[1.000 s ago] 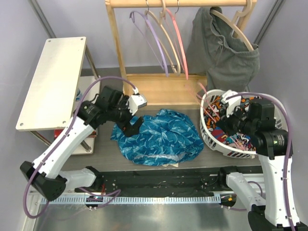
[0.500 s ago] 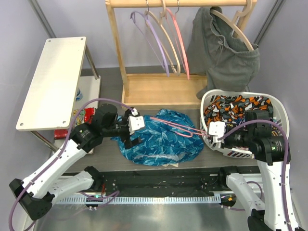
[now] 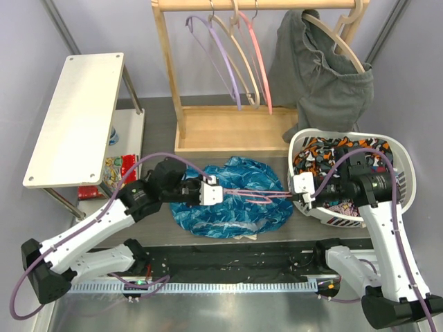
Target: Place the shorts on the hanger
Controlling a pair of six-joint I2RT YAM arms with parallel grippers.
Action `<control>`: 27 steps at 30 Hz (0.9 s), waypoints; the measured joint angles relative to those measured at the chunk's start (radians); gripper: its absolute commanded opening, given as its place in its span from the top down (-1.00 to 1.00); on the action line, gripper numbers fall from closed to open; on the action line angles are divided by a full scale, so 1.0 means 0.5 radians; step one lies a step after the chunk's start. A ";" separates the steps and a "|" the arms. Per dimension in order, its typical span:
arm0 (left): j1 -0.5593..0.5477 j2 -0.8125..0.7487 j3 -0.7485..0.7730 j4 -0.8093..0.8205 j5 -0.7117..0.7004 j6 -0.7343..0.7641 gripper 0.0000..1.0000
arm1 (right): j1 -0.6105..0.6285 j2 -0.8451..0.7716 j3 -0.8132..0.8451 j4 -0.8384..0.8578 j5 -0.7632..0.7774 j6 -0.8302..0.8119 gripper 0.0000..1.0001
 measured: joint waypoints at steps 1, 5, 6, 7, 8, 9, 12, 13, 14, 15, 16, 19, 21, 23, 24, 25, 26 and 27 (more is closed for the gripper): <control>-0.005 0.027 0.000 0.003 -0.012 -0.023 1.00 | 0.006 0.018 -0.001 0.002 -0.006 -0.009 0.68; -0.013 0.112 0.000 -0.016 -0.027 -0.096 1.00 | 0.011 0.049 -0.024 0.011 -0.018 0.027 -0.48; -0.013 0.117 0.000 -0.031 -0.026 -0.120 1.00 | 0.020 0.064 -0.026 0.013 -0.019 0.043 -0.52; -0.012 0.117 0.000 -0.042 -0.023 -0.148 1.00 | 0.032 0.086 -0.026 0.018 -0.025 0.071 -0.54; -0.012 0.116 0.000 -0.051 -0.016 -0.162 1.00 | 0.043 0.106 -0.025 0.029 -0.028 0.117 -0.54; -0.011 0.115 0.000 -0.065 -0.006 -0.180 1.00 | 0.066 0.130 -0.019 0.050 -0.031 0.169 -0.54; -0.012 0.115 0.001 -0.106 0.010 -0.235 1.00 | 0.198 0.257 0.056 0.157 -0.028 0.374 -0.48; -0.012 0.117 0.001 -0.115 0.011 -0.261 1.00 | 0.259 0.313 0.086 0.214 -0.018 0.446 -0.47; -0.012 0.123 0.005 -0.130 0.012 -0.281 1.00 | 0.319 0.361 0.105 0.285 -0.011 0.531 -0.43; -0.012 0.129 0.009 -0.140 0.013 -0.301 1.00 | 0.360 0.388 0.111 0.338 -0.008 0.591 -0.33; -0.012 0.141 0.016 -0.152 0.016 -0.324 1.00 | 0.417 0.410 0.111 0.410 0.005 0.674 -0.24; -0.012 0.166 0.019 -0.163 0.019 -0.375 0.99 | 0.548 0.417 0.111 0.616 0.042 0.892 -0.04; -0.012 0.174 0.019 -0.166 0.020 -0.412 1.00 | 0.626 0.414 0.109 0.765 0.066 1.024 0.30; -0.012 0.181 0.019 -0.169 0.019 -0.429 1.00 | 0.693 0.414 0.108 0.887 0.101 1.149 0.79; -0.012 0.185 0.019 -0.174 0.018 -0.438 0.90 | 0.717 0.414 0.108 0.932 0.115 1.194 0.98; -0.011 0.191 0.019 -0.180 0.015 -0.453 0.68 | 0.739 0.414 0.108 0.965 0.134 1.228 0.98; -0.002 0.193 0.019 -0.192 0.011 -0.469 0.14 | 0.764 0.414 0.108 0.986 0.162 1.262 0.98; 0.010 0.193 0.019 -0.203 0.013 -0.476 -0.10 | 0.787 0.414 0.108 0.999 0.185 1.289 0.98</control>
